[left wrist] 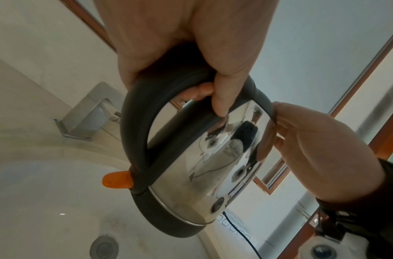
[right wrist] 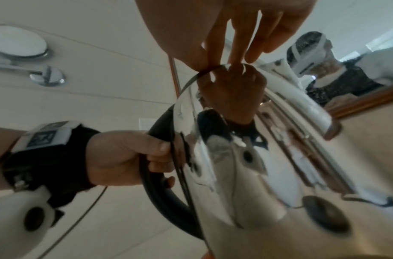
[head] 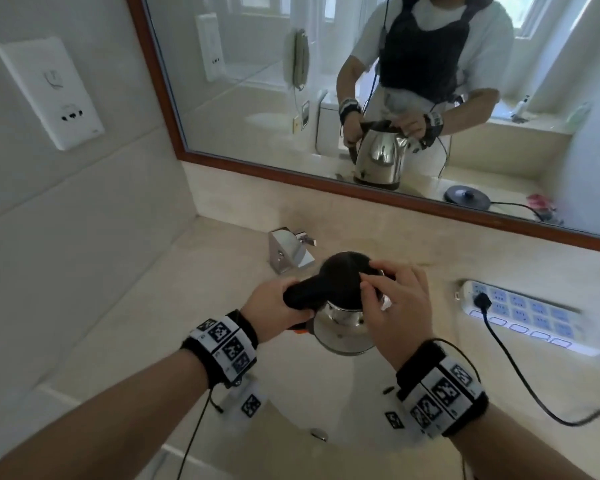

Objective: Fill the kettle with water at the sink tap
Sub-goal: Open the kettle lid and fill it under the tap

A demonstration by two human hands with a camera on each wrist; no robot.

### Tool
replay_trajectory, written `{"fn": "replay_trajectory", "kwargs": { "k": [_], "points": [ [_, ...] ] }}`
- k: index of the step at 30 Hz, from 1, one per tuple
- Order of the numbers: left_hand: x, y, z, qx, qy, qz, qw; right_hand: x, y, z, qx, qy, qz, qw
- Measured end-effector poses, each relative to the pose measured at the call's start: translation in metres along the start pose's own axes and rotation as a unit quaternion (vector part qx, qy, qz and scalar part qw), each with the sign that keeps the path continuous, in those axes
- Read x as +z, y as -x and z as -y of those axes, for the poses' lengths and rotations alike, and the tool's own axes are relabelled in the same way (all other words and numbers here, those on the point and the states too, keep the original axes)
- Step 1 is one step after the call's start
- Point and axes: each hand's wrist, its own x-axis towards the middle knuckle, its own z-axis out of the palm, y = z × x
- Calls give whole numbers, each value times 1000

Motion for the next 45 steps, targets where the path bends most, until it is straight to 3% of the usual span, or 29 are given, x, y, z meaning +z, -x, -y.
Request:
{"fn": "replay_trajectory", "kwargs": {
  "k": [5, 10, 13, 15, 18, 22, 29, 35, 39, 42, 45],
  "points": [
    [23, -10, -12, -9, -22, -2, 1000, -13, -7, -10, -18, -21, -8, 1000],
    [41, -18, -9, -11, -43, -4, 999, -24, -18, 4, -134, 49, -1, 990],
    [50, -15, 7, -22, 0, -25, 999, -21, -14, 14, -209, 90, 34, 973],
    [54, -10, 15, -41, 46, -40, 997, -15, -9, 18, -216, 111, 79, 967],
    [58, 1, 21, -53, 108, -49, 992, -8, -2, 23, -203, 82, 134, 967],
    [62, 6, 53, -104, 169, -31, 980, 0, -3, 25, -148, -46, 184, 971],
    [70, 11, 88, -152, 268, -55, 950, 28, -58, 0, -83, -161, 220, 959],
    [90, 3, 128, -189, 255, -102, 943, 76, -141, -51, 23, -53, 303, 951],
    [102, -7, 148, -200, 231, -118, 945, 111, -172, -71, 61, 85, 435, 894],
    [98, -9, 135, -200, 205, -116, 951, 140, -182, -75, 110, 75, 438, 889],
    [92, -16, 124, -230, 231, -129, 936, 170, -183, -76, 139, 56, 459, 876]
  ]
}}
